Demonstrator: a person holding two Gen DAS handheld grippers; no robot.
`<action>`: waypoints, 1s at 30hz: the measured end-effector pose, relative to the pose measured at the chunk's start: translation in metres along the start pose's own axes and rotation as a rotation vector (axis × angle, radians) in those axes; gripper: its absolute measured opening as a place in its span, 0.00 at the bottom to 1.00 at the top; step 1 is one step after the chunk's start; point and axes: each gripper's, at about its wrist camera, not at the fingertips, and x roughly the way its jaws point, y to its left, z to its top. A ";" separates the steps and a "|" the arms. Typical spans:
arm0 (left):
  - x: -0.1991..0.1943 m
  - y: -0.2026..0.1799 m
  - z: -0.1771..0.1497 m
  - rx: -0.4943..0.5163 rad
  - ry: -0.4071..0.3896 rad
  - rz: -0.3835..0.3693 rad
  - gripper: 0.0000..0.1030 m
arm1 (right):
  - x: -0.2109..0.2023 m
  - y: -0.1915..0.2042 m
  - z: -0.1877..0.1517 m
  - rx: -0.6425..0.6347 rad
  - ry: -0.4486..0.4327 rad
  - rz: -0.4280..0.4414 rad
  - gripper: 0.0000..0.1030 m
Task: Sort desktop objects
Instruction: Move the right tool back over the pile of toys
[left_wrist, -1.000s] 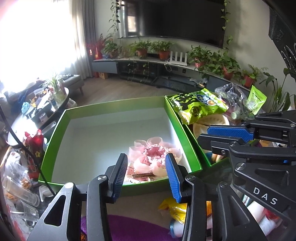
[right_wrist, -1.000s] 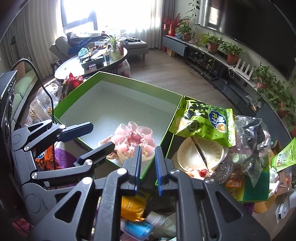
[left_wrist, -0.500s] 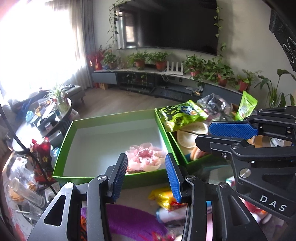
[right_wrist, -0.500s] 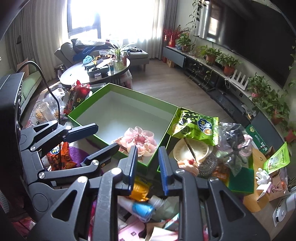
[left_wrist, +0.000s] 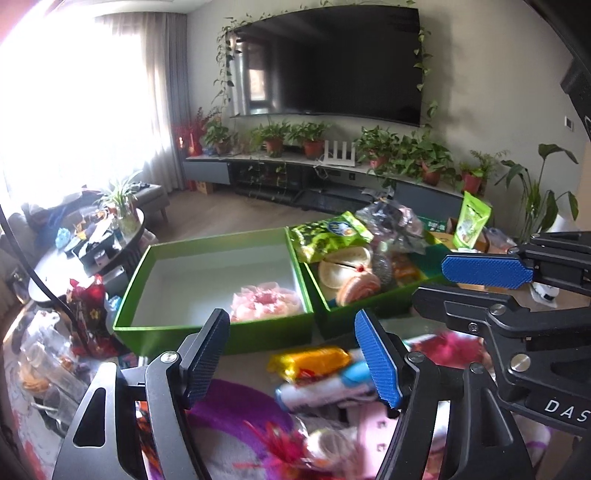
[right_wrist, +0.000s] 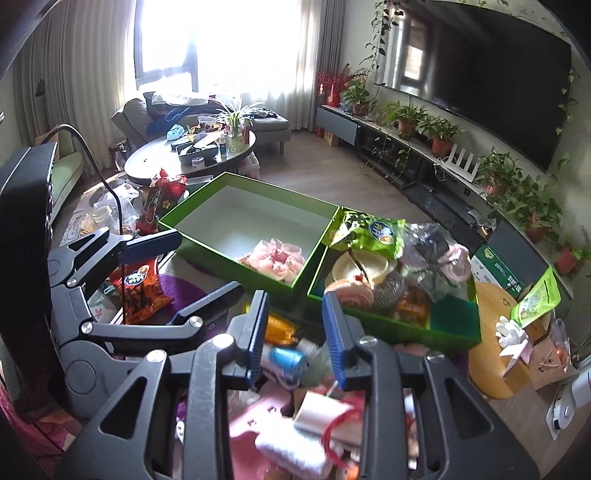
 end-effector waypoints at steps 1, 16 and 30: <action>-0.003 -0.003 -0.002 -0.002 0.002 -0.005 0.69 | -0.005 -0.001 -0.004 0.004 -0.003 0.001 0.30; -0.047 -0.050 -0.032 0.014 -0.005 -0.035 0.69 | -0.063 -0.013 -0.065 0.045 -0.037 0.003 0.36; -0.069 -0.099 -0.060 0.036 0.025 -0.097 0.69 | -0.090 -0.042 -0.125 0.127 -0.023 0.011 0.37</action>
